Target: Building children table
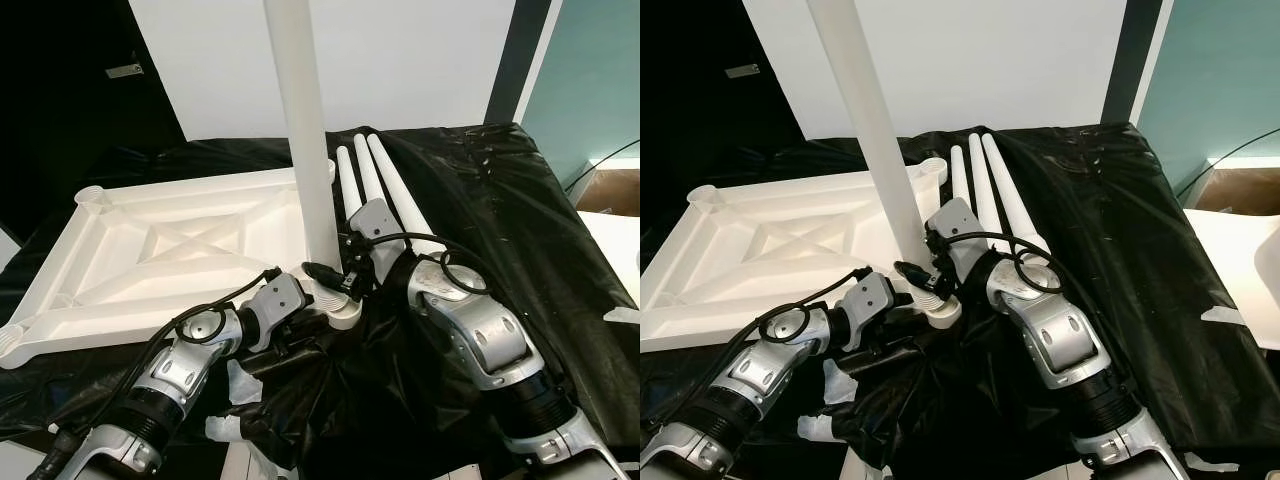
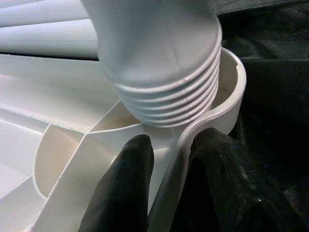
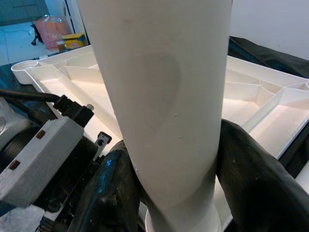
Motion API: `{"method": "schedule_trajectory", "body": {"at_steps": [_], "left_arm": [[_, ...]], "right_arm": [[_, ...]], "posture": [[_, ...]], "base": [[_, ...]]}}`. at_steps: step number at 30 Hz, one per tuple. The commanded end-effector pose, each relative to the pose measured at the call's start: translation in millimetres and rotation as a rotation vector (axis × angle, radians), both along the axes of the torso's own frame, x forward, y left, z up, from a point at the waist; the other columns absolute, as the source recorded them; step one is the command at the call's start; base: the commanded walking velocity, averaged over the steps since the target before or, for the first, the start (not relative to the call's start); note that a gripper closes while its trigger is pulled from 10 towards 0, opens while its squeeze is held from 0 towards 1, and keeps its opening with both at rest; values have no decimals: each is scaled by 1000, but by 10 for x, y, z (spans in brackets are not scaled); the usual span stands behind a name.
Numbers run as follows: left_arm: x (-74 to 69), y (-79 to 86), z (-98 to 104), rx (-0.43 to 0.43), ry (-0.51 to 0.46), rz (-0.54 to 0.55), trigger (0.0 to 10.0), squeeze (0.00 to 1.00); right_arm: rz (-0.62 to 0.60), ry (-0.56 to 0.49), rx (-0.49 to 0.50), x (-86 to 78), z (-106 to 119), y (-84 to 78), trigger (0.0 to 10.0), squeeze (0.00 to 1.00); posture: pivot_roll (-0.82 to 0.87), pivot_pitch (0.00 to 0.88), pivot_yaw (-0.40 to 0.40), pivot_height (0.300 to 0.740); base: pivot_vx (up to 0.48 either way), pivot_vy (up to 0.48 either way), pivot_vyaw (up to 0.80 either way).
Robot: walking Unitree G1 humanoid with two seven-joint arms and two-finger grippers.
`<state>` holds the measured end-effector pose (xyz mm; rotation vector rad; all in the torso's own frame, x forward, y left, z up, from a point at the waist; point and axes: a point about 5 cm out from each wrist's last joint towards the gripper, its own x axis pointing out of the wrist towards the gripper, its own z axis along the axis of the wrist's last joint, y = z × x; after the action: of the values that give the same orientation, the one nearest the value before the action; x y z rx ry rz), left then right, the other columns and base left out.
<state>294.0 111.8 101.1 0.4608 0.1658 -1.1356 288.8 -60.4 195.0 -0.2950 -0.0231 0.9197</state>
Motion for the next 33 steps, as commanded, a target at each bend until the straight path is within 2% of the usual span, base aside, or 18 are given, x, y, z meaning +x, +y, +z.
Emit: {"method": "schedule_trajectory", "body": {"at_steps": [1, 5, 7, 12, 25, 29, 33], "left_arm": [[-34, -46, -92, 21, 37, -26, 10000, 0], [-45, -36, -106, 21, 36, -25, 10000, 0], [-45, -36, -106, 21, 36, -25, 10000, 0], [-51, -39, -100, 19, 29, -27, 10000, 0], [-64, -15, -94, 18, 24, -21, 10000, 0], [-68, -24, -86, 17, 25, -26, 10000, 0], [-59, -46, -82, 15, 25, -32, 10000, 0]], "right_arm": [[3, 13, 8, -21, -22, -33, 10000, 0], [-2, -2, -48, -56, -140, -119, 10000, 0], [-2, -2, -48, -56, -140, -119, 10000, 0], [58, -38, -127, -77, -299, -126, 10000, 0], [95, -23, -142, -85, -398, -126, 10000, 0], [64, 26, -138, -80, -488, -166, 10000, 0], [68, 20, -140, -92, -495, -201, 10000, 0]], "posture": [[-8, 0, 71, 740], [-11, 0, 74, 740], [-11, 0, 74, 740], [2, 0, 74, 740], [13, 0, 74, 740], [5, 0, 80, 740], [-4, 0, 81, 740]], "base": [[0, 0, 0], [0, 0, 0], [0, 0, 0], [0, 0, 0], [0, 0, 0], [0, 0, 0], [0, 0, 0]]}}
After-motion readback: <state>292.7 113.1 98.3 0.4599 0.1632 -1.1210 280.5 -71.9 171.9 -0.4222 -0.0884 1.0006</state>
